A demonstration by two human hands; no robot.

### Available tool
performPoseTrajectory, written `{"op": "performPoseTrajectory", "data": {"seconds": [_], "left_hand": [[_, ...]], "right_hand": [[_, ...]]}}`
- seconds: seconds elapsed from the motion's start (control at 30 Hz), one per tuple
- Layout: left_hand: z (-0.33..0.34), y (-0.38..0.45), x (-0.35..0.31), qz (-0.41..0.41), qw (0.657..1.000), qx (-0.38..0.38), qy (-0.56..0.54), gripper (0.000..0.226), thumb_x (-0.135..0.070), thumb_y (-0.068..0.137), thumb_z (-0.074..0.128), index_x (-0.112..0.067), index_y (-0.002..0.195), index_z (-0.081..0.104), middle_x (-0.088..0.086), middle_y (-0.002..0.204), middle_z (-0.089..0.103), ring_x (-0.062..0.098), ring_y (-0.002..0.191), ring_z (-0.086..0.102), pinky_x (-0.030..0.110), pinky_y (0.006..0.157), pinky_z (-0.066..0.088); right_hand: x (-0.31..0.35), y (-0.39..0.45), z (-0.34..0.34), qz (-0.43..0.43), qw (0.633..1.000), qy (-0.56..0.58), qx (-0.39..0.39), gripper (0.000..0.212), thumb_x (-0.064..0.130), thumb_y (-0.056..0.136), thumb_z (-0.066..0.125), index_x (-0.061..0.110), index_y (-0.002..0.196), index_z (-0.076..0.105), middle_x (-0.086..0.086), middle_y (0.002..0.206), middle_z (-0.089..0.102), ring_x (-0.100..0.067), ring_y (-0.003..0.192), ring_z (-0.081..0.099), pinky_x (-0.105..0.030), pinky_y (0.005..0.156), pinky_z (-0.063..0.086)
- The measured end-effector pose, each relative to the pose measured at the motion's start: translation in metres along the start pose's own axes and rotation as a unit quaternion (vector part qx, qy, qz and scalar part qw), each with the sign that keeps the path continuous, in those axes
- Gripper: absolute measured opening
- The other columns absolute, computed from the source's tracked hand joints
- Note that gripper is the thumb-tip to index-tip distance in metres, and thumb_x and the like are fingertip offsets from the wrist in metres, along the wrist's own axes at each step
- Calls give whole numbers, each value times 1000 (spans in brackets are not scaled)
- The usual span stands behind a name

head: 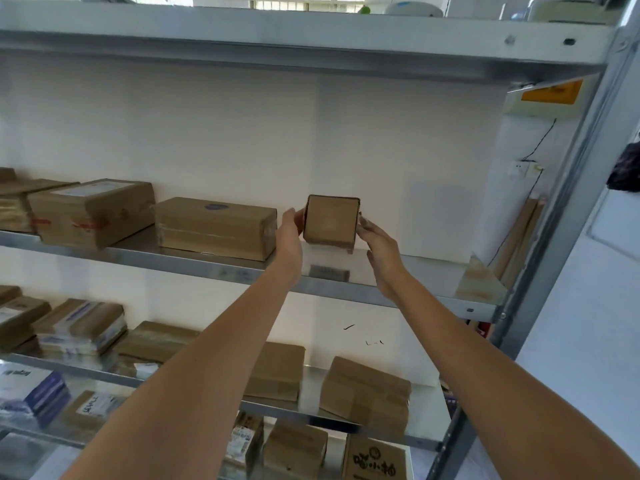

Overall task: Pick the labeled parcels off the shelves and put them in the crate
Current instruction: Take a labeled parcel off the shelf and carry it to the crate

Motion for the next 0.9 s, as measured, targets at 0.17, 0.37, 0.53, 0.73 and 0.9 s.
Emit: {"op": "performPoseTrajectory", "data": {"seconds": [0.17,0.37,0.53,0.73,0.9], "left_hand": [[4,1,-3,-16,999,23,-20,47,-41,104,22,-17,118,60,-7,91,61,5,82,54,20,66,41],[14,0,-3,-12,998,56,-29,49,-46,102,24,-19,117,62,-3,92,64,10,82,57,25,71,46],[20,-3,-5,-12,996,84,-18,40,-47,99,32,-24,111,64,-1,100,62,14,86,55,27,74,44],[25,-4,-6,-29,995,97,18,23,-34,97,43,-21,86,59,-1,84,60,11,74,54,23,66,42],[19,3,-12,-31,996,81,-6,33,-36,101,36,-14,119,52,3,109,61,15,96,56,33,87,43]], "right_hand": [[5,9,-3,0,999,-43,19,42,42,99,52,19,134,55,7,127,57,-10,119,46,-27,99,30],[12,11,0,11,1000,-28,1,80,70,92,36,0,126,58,-19,103,65,-20,97,60,-35,86,48],[16,9,-3,49,998,-23,-26,82,73,92,27,2,117,60,-16,104,67,-22,82,63,-27,64,47],[16,3,-3,49,998,-41,-5,76,75,91,28,16,124,61,-7,114,71,-20,97,69,-31,71,55],[15,-2,-8,52,997,-1,52,56,64,95,40,20,121,64,-10,115,67,-26,108,62,-38,88,56]]}}
Point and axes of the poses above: each hand's wrist, its own y-axis towards the middle knuckle, its own z-axis out of the palm, x = y × z, the point moved 5 cm from there along y, towards the middle knuckle
